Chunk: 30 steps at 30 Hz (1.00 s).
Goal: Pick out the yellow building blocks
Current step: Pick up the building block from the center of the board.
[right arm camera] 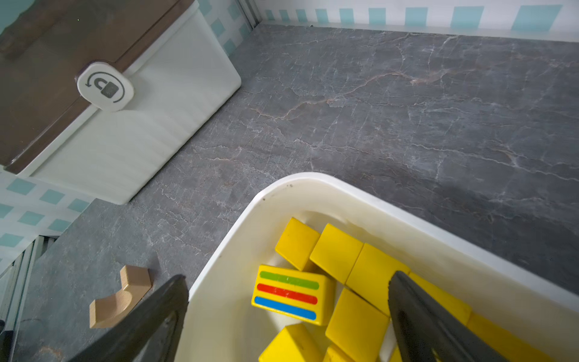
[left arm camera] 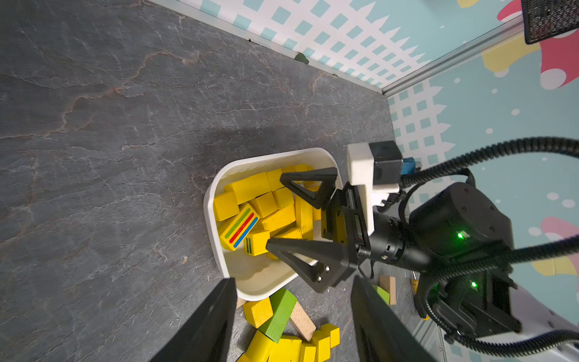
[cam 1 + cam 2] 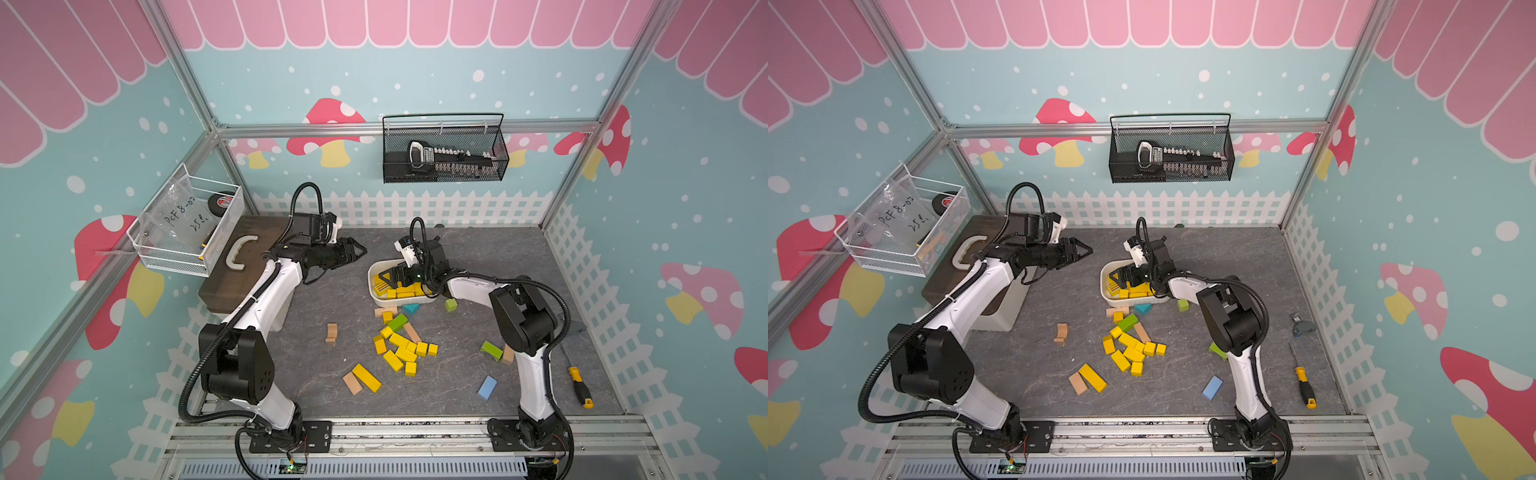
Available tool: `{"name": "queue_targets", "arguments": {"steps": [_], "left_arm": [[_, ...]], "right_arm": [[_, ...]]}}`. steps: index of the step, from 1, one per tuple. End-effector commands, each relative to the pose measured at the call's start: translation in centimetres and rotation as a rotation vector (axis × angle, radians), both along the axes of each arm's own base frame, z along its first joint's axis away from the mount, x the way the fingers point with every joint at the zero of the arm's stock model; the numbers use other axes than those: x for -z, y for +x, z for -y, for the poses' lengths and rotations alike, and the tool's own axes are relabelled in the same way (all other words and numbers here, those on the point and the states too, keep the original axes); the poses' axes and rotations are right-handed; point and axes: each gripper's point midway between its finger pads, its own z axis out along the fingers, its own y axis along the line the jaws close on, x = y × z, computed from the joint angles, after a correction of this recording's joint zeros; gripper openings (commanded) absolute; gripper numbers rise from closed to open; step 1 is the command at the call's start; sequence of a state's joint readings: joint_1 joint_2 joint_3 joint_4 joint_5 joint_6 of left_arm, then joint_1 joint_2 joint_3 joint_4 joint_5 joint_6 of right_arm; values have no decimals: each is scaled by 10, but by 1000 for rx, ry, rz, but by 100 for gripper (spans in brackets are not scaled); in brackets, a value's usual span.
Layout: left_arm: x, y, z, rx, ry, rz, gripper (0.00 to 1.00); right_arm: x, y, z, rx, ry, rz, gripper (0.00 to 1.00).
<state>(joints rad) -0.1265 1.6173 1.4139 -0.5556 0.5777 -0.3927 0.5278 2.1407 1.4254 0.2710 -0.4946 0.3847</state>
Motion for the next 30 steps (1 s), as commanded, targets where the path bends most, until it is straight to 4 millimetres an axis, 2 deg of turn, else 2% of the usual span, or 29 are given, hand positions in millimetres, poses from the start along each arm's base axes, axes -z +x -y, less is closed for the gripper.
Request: {"name": "queue_targets", "arguments": {"steps": [1,6,8,9,11,14,30], "left_arm": [[-2,1,-5,-6,16,20,62],[-1,3,-7,-9,6,12,62],[-1,3,-7,-9,-3,10,62],[-2,4,-7,-9,-6,12,63],[-1,3,-7,-10,-6,10,63],[-2,3,-8,-12,-4,11,63],[-2,3,-8,-15,-2,14,63]], "right_arm": [[10,-1,-17,-49,28,-40,99],[31,6,-14,-17,-28,-80,99],[41,6,-19,-38,-35,-122,99],[41,5,-21,-55,-29,-130,99],[27,2,-21,-53,-4,-92,99],[17,1,-9,-13,-23,-42,99],[12,0,1,12,-48,-22,99]]}}
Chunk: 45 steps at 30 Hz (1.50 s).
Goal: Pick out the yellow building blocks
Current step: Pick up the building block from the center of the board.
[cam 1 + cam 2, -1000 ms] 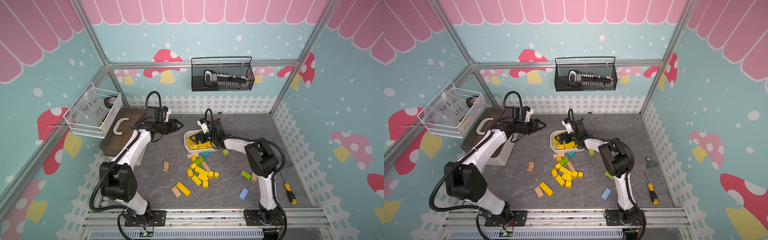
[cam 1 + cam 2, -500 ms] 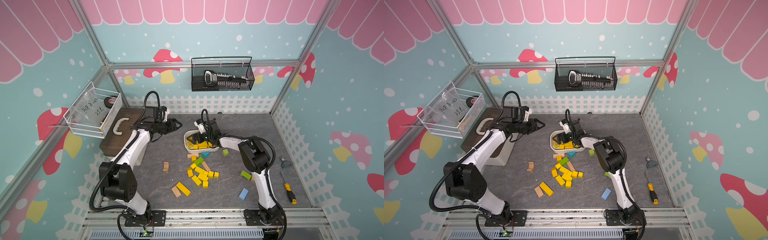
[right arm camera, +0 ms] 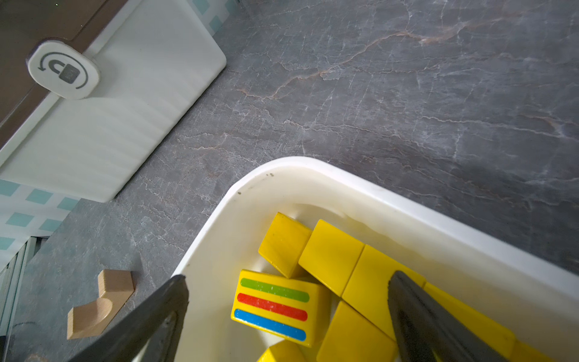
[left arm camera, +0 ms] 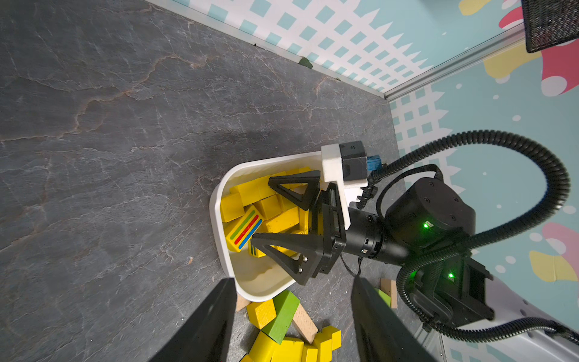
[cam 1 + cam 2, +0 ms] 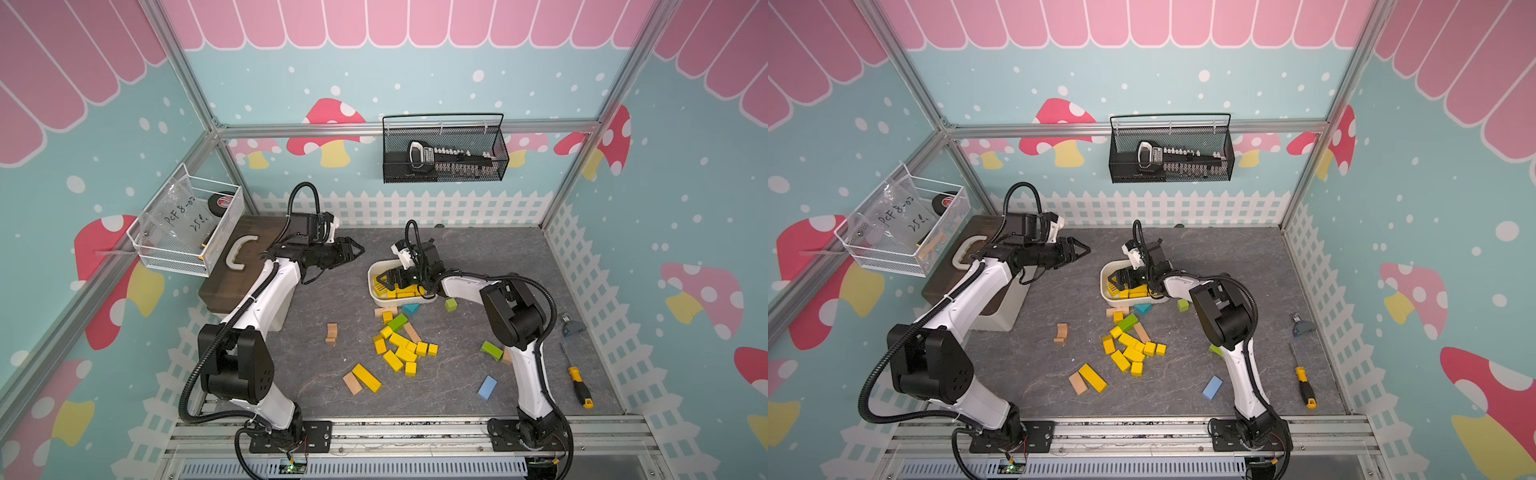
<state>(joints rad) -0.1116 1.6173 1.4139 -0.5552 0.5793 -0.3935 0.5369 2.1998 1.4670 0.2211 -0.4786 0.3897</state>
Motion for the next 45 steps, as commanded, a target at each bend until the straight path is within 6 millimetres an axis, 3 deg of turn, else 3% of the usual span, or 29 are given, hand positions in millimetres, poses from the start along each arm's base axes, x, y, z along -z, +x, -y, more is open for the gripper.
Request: {"name": "queue_targets", "arguments": {"steps": [1,4,7,8,9,10,15,19,22,26,31,33,39,43,45], "left_arm": [[-3,1,-2,-1,-2,14,63],[-3,1,-3,-3,-1,14,63],[-5,0,-5,-14,18,30,69],[-6,-1,-7,-21,25,36,73],[-8,-1,-7,-24,27,41,90],[-9,-2,-7,-24,26,47,100],[-14,-7,3,4,12,60,100],[-15,-13,15,38,42,84,100],[-15,-18,23,59,74,94,100],[-12,-24,33,88,111,92,100],[0,-28,43,132,163,52,100],[4,-30,45,138,185,43,100],[13,-35,55,165,231,42,100],[35,-45,71,205,295,-15,97],[47,-49,77,210,346,-35,95]], "right_arm": [[-14,-1,5,6,-10,37,99],[-20,-1,10,28,-18,46,99],[-36,-7,28,91,-52,94,99],[-42,-10,38,131,-73,112,99],[-48,-13,49,171,-89,127,99],[-58,-17,63,225,-101,151,99],[-81,-55,127,455,-120,152,98],[-62,-101,183,651,-150,-19,98],[-45,-136,201,642,-119,-163,99],[-24,-179,208,612,-109,-310,99],[-5,-213,210,591,-39,-379,98],[1,-217,214,613,-12,-374,98],[-6,-209,204,567,45,-322,98],[-3,-210,204,570,52,-328,96],[-10,-210,206,573,66,-298,96]]}}
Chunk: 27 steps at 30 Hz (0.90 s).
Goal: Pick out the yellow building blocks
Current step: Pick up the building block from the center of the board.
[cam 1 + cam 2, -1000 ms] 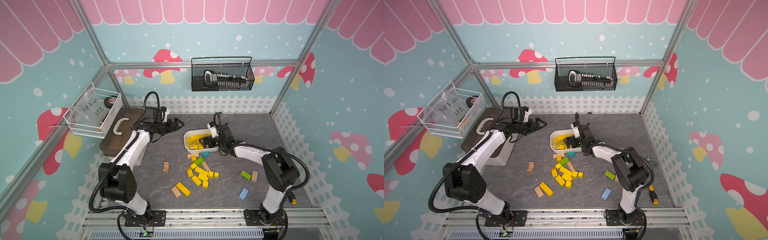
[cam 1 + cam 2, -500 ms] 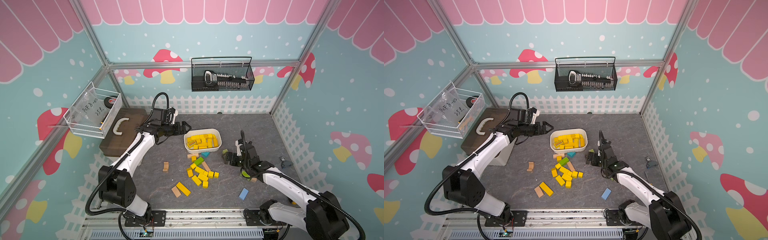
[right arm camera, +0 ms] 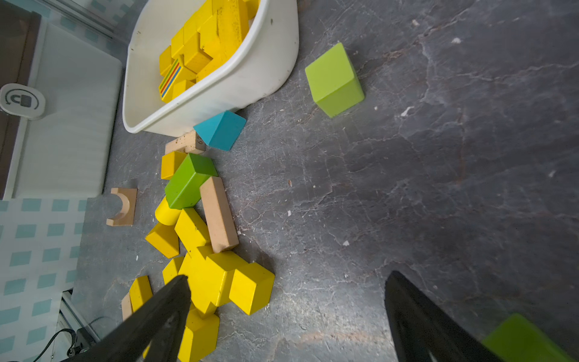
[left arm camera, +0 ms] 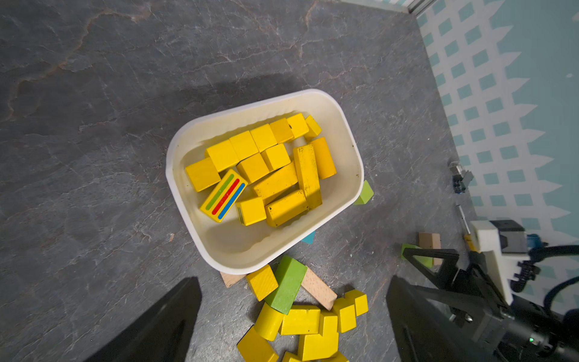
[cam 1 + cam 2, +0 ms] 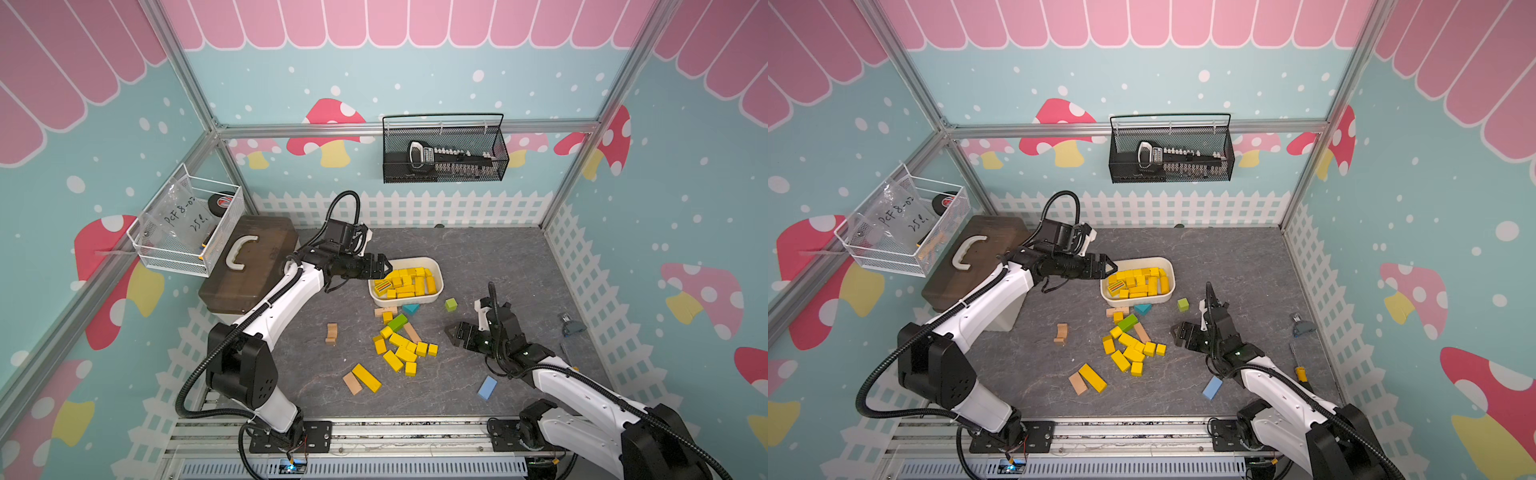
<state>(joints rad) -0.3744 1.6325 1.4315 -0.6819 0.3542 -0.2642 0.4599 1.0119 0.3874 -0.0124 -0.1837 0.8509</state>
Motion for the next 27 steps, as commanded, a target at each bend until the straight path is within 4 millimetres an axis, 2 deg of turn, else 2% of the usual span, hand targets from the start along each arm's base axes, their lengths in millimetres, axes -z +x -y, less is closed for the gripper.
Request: {"name": "queue_targets", "arguments": {"steps": [1,3,6,12,16,20,27], "left_arm": [[22,-10,9,13,139,-32,95],[34,-15,10,-6,189,-72,92],[50,-27,21,-21,146,-171,82],[74,-43,24,-86,209,-176,80],[87,-49,23,-122,193,-198,74],[98,-50,15,-155,212,-195,74],[118,-45,14,-167,261,-231,73]], "right_arm": [[-12,0,1,19,36,55,96],[-16,-2,4,27,42,83,96],[-18,-8,4,13,57,101,97],[-22,-14,9,17,54,125,97],[-25,-15,11,19,57,140,96],[-26,-15,11,19,59,146,96],[-24,-16,15,39,51,142,99]]}}
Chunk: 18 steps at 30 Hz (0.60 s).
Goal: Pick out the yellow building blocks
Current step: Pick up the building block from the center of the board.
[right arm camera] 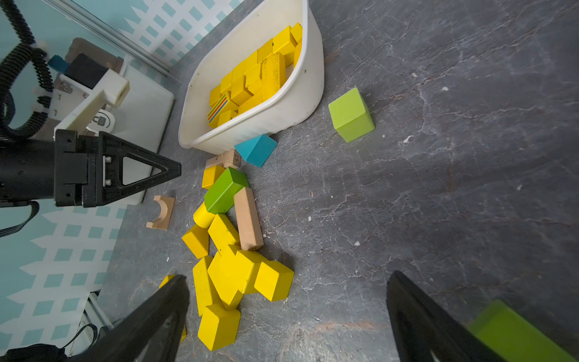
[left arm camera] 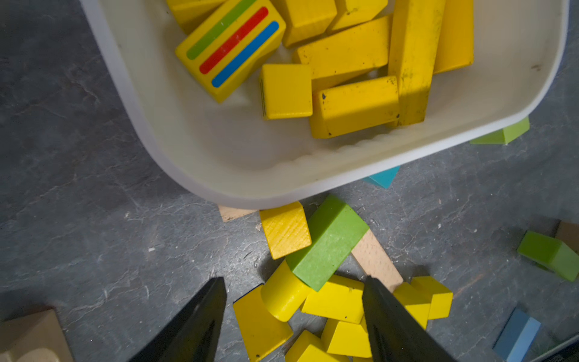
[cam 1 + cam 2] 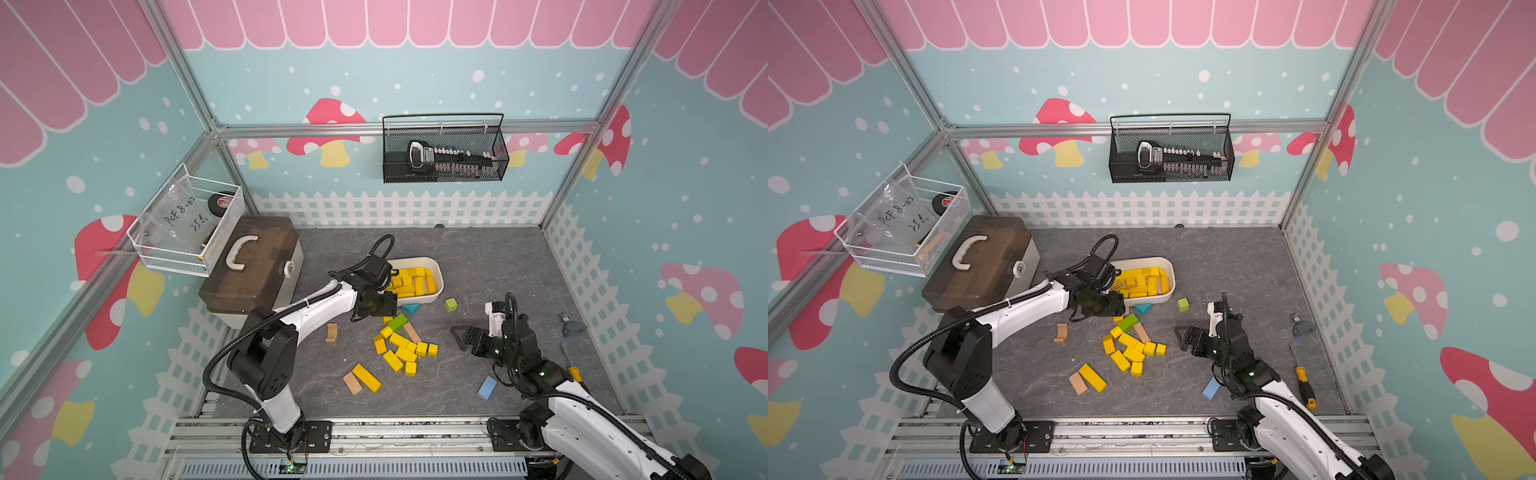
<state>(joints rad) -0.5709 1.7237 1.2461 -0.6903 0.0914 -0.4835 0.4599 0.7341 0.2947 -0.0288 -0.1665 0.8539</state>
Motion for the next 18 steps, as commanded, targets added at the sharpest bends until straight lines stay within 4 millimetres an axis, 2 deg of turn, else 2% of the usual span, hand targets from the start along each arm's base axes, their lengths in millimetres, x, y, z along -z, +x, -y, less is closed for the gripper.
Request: {"name": "queue_targets", "arguments": {"steps": [1,7,18], "left_arm": [[6,12,-1,-42,27,8,73],[18,19,-1,-52,71,-20,68],[34,18,3,-27,119,-46,59]], "right_arm": [[9,-2,7,34,-22,-26,99],[19,1,8,48,-60,-84,98],[22,1,8,50,-66,-97,99]]}}
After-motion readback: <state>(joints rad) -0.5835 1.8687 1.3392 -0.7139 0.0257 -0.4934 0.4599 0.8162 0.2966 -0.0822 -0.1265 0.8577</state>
